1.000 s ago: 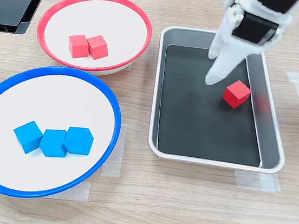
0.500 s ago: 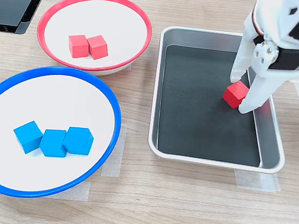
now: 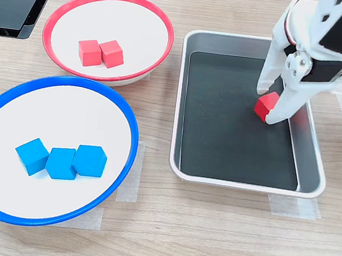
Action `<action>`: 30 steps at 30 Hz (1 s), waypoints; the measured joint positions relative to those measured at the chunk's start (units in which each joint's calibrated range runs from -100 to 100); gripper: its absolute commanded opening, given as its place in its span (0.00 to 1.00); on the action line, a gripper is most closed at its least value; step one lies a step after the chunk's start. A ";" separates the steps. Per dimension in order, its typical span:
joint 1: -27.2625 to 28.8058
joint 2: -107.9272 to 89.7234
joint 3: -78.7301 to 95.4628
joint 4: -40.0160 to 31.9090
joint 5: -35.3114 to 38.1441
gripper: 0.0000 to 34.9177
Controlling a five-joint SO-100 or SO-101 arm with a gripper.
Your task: Resolve any anomalies and move all blocks to matching dishes
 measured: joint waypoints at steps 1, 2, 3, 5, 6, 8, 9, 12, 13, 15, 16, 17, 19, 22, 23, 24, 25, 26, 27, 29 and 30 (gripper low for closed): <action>0.00 0.17 0.27 0.65 0.10 0.33; 0.00 0.26 0.36 0.24 0.10 0.27; 0.00 0.26 0.45 0.24 0.10 0.25; 0.00 0.26 0.54 0.24 0.10 0.14; 0.00 0.26 0.54 0.24 0.10 0.05; 0.00 0.26 0.54 0.08 0.10 0.01; 0.00 0.26 0.54 -0.08 0.10 0.01; 0.00 0.26 0.54 -1.96 -1.51 0.01; -0.18 0.43 0.54 -2.53 -2.25 0.01; -2.21 1.53 -0.82 -4.40 -5.81 0.00; -3.10 1.88 -2.00 -4.98 -8.45 0.00; -3.45 3.50 -5.08 -5.87 -14.07 0.00; -4.07 3.84 -7.08 -7.01 -18.12 0.00; -3.63 9.72 -16.33 -7.01 -29.16 0.00; -3.19 11.25 -19.69 -6.77 -32.09 0.00; -3.10 14.15 -25.05 -5.87 -36.34 0.00; -3.27 15.77 -27.68 -4.73 -38.05 0.00; -2.65 18.24 -31.76 -4.65 -40.59 0.00; -1.86 20.29 -35.12 -4.49 -42.44 0.00; -0.27 25.83 -42.83 -4.49 -45.57 0.00; -0.09 30.35 -47.28 -5.46 -46.40 0.00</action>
